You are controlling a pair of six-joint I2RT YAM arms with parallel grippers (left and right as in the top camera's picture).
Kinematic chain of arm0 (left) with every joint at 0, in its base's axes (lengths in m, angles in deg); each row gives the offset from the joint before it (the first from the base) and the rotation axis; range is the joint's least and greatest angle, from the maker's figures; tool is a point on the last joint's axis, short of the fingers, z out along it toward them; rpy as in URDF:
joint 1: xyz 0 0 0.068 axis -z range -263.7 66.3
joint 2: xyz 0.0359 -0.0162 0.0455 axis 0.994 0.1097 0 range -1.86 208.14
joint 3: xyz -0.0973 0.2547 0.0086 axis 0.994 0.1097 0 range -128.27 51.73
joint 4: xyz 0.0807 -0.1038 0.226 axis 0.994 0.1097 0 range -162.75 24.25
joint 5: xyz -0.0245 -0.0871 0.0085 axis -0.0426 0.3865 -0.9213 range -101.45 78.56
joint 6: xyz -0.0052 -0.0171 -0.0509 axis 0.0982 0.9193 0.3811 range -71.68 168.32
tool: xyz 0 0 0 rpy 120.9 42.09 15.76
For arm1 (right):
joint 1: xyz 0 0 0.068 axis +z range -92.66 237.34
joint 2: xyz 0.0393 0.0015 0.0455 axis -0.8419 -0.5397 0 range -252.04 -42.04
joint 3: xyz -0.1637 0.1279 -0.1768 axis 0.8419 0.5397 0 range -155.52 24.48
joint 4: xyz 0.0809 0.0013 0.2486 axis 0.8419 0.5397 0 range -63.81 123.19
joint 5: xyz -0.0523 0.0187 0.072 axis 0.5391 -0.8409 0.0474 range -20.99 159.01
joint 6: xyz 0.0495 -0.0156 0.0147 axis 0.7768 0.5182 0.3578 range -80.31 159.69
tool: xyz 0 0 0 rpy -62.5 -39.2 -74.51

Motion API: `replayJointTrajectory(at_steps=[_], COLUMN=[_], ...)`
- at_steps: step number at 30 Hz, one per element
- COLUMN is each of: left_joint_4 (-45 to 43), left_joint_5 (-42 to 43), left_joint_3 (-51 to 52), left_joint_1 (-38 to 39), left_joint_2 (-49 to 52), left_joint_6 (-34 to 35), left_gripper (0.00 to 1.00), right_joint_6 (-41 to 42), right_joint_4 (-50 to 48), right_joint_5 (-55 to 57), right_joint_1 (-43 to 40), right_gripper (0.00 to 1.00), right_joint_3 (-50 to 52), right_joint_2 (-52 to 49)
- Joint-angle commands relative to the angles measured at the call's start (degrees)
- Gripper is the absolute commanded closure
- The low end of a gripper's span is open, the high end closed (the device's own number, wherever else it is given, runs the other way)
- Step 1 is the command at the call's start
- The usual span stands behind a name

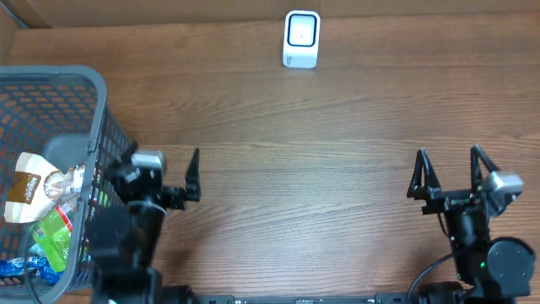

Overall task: Scan the item barcode
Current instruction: 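Raise the right gripper aside and reach the left gripper into the basket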

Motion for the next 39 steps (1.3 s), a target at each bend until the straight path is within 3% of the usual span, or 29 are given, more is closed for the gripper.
replayJointTrajectory(at_steps=[1, 7, 12, 16, 21, 24, 28, 30, 33, 39], left_joint_4=[8.9, 34.4, 50.6, 51.9, 49.8, 49.4, 55.0, 59.8, 65.9, 71.1], left_joint_5=[1.1, 0.4, 2.6, 1.8, 10.1, 4.0, -9.4, -15.5, -18.0, -15.2], left_joint_3=[-16.2, -45.1, -62.0, -63.6, -63.7, -68.7, -76.7, -78.8, -78.7, -72.1], left_joint_1=[0.3, 0.3, 0.4, 0.4, 0.3, -0.8, -6.8, -13.4, -24.1, -43.5], left_joint_2=[10.9, 30.2, 41.4, 44.3, 46.1, 46.0, 46.0, 46.0, 46.8, 53.7], left_joint_6=[0.6, 0.5, 1.0, 1.6, 1.8, 4.5, 16.1, 24.3, 32.2, 37.0], left_gripper=[0.00, 0.00, 0.00, 0.00, 0.00, 0.00, 0.00, 0.02, 0.02, 0.00], right_joint_6=[-1.2, -1.2, -1.3, -1.3, -0.2, -0.2, -0.2, -0.2, -0.2, -0.2], right_joint_4=[4.2, 21.1, 37.6, 46.9, 48.8, 49.5, 50.1, 50.0, 50.1, 51.5], right_joint_5=[0.9, -1.0, -8.1, -14.2, -16.2, -16.3, -16.3, -16.3, -16.3, -16.3], right_joint_1=[0.2, 0.2, 0.2, 0.2, 0.2, 0.2, 0.2, 0.2, 0.2, 0.2], right_gripper=[0.00, 0.00, 0.00, 0.00, 0.00, 0.00, 0.00, 0.00, 0.00, 0.00], right_joint_3=[-9.4, -28.4, -47.1, -59.2, -62.0, -62.0, -62.0, -62.0, -62.0, -62.0], right_joint_2=[-6.6, -21.6, -35.4, -44.7, -50.3, -51.7, -52.2, -52.3, -52.6, -53.7])
